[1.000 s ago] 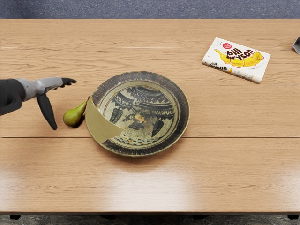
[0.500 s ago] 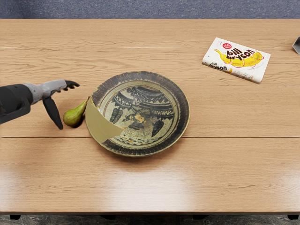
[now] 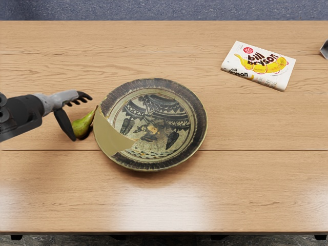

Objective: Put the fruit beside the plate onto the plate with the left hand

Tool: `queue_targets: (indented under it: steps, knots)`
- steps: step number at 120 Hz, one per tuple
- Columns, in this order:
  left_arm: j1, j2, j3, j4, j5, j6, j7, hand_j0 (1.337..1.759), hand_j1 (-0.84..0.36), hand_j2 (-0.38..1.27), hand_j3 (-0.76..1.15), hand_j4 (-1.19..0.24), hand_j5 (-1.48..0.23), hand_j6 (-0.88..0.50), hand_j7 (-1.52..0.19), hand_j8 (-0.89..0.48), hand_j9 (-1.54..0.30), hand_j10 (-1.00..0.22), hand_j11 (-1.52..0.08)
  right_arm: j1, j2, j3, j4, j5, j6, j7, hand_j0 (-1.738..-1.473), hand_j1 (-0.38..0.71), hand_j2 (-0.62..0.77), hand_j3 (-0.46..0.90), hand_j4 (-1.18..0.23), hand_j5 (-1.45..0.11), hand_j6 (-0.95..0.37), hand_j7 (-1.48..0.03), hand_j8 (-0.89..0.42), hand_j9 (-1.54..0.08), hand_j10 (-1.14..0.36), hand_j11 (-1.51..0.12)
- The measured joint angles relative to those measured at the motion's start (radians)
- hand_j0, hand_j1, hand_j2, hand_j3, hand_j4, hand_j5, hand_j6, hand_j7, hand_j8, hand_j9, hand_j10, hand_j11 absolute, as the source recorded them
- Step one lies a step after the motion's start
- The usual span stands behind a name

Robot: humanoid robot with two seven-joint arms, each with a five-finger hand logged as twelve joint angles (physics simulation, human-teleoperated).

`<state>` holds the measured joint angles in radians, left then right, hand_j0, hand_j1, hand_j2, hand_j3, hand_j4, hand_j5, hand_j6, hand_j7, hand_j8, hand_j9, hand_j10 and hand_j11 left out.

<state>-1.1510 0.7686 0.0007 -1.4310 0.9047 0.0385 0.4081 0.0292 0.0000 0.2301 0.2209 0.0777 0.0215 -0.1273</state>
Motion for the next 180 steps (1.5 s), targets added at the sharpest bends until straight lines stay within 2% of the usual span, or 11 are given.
queue_targets:
  steps: [53, 134, 180]
  knots:
    - [0.014, -0.015, 0.011, 0.002, 0.034, 0.061, 0.003, 1.658, 0.13, 0.04, 0.0, -0.19, -0.24, -0.19, -0.24, -0.19, -0.24, -0.19, -0.24, 0.0, 0.0, 0.0, -0.001, -0.001, 0.0, 0.0, -1.658, -0.32, -0.01, 0.0, -0.03, -0.03, -0.03, -0.03, -0.03, -0.03, -0.03, -0.03]
    - [0.008, -0.034, 0.011, -0.015, 0.022, 0.046, 0.063, 1.658, 0.05, 0.05, 0.0, -0.26, -0.33, -0.26, -0.33, -0.26, -0.33, -0.26, -0.33, 0.0, 0.0, 0.0, 0.0, -0.001, 0.0, 0.001, -1.658, -0.32, -0.01, 0.0, -0.03, -0.03, -0.03, -0.03, -0.03, -0.03, -0.03, -0.03]
    - [0.008, -0.034, 0.01, -0.018, 0.021, 0.044, 0.077, 1.658, -0.01, 0.06, 0.0, -0.3, -0.39, -0.31, -0.39, -0.31, -0.39, -0.3, -0.39, 0.0, 0.0, 0.0, 0.0, -0.001, 0.0, 0.0, -1.658, -0.32, -0.01, 0.0, -0.03, -0.03, -0.03, -0.03, -0.03, -0.03, -0.03, -0.03]
